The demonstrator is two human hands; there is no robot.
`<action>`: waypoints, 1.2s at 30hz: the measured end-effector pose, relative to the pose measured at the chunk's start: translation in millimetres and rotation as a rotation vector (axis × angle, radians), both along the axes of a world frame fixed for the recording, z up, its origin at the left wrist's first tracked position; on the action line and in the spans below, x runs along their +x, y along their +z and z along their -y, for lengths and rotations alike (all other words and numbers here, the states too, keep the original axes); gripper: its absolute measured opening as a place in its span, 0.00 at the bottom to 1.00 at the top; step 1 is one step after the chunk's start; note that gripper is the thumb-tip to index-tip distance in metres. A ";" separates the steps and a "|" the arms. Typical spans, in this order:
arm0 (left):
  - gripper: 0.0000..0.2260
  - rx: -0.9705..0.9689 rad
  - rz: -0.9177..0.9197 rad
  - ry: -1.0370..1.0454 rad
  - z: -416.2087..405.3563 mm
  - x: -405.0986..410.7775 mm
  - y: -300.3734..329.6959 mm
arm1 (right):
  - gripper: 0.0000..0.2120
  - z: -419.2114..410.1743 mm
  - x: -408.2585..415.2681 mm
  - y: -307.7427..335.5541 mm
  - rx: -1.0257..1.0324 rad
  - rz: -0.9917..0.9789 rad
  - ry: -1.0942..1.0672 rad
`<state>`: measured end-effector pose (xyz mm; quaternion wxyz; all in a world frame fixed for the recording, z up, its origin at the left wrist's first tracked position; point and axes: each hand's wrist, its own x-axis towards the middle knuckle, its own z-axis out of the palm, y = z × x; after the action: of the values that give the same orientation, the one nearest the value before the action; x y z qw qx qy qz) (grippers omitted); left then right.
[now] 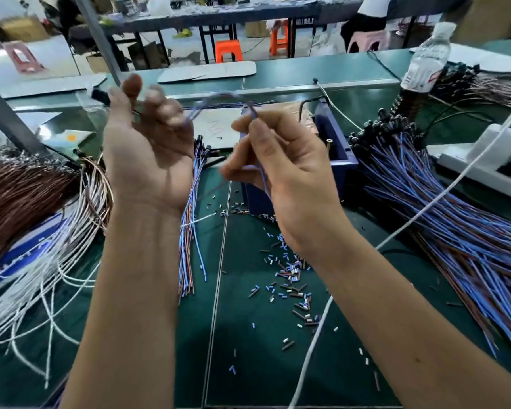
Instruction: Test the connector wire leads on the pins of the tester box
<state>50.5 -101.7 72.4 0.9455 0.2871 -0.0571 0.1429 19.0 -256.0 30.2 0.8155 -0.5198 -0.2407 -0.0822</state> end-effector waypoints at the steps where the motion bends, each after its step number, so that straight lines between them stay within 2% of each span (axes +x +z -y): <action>1: 0.18 0.274 -0.064 0.138 -3.0 0.9 -8.1 | 0.08 -0.7 1.8 -6.4 -0.088 -0.031 -0.030; 3: 0.24 0.778 -0.148 0.339 -10.2 3.1 -32.0 | 0.09 0.4 4.8 -21.5 -0.194 -0.102 -0.072; 5: 0.27 1.069 -0.181 0.369 -22.9 2.5 -62.3 | 0.09 1.1 6.3 -35.1 -0.194 -0.153 -0.102; 8: 0.32 1.237 -0.251 0.287 -41.2 -6.3 -100.0 | 0.09 -3.3 8.6 -44.0 -0.183 -0.127 -0.135; 11: 0.32 1.213 -0.204 0.228 -47.4 -9.4 -111.8 | 0.08 -9.3 11.9 -41.0 -0.159 -0.045 -0.141; 12: 0.32 1.154 -0.186 0.227 -46.1 -8.8 -110.0 | 0.08 -9.6 12.6 -38.8 -0.181 -0.010 -0.149; 14: 0.31 0.894 -0.151 0.164 -43.3 -7.0 -103.0 | 0.08 -8.6 12.8 -35.7 -0.303 0.081 -0.181; 19: 0.16 -0.134 -0.153 -0.149 -48.1 6.2 -74.0 | 0.11 21.8 9.2 -38.2 -0.798 0.305 -0.216; 21: 0.19 -0.297 -0.113 -0.165 -55.4 14.3 -60.6 | 0.08 43.9 9.3 -38.8 -0.875 0.299 -0.206; 23: 0.20 -0.270 -0.082 -0.093 -59.4 18.2 -46.5 | 0.06 66.7 9.2 -39.8 -0.891 0.248 -0.191; 26: 0.19 -0.039 -0.062 0.025 -54.3 11.7 -28.7 | 0.04 93.6 10.5 -43.7 -0.846 0.134 -0.182; 28: 0.17 0.230 -0.041 0.091 -43.1 2.6 -20.0 | 0.04 104.2 11.8 -49.0 -0.826 0.104 -0.250; 31: 0.13 0.924 0.085 0.220 -6.1 -11.7 -13.6 | 0.05 108.8 10.6 -59.0 -0.788 0.061 -0.304; 33: 0.08 1.408 0.309 0.286 25.4 -20.3 -19.8 | 0.05 102.6 9.9 -64.5 -0.784 0.044 -0.280; 35: 0.02 1.732 0.469 0.264 53.4 -25.7 -34.0 | 0.05 97.1 8.8 -66.4 -0.728 0.039 -0.243; 36: 0.04 1.837 0.497 0.235 64.0 -26.4 -43.6 | 0.07 96.3 8.3 -66.7 -0.698 0.053 -0.241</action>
<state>24.1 -165.8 28.8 0.2916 0.8818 -0.3164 0.1931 27.4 -352.3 -36.5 0.5673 -0.7889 -0.2122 -0.1038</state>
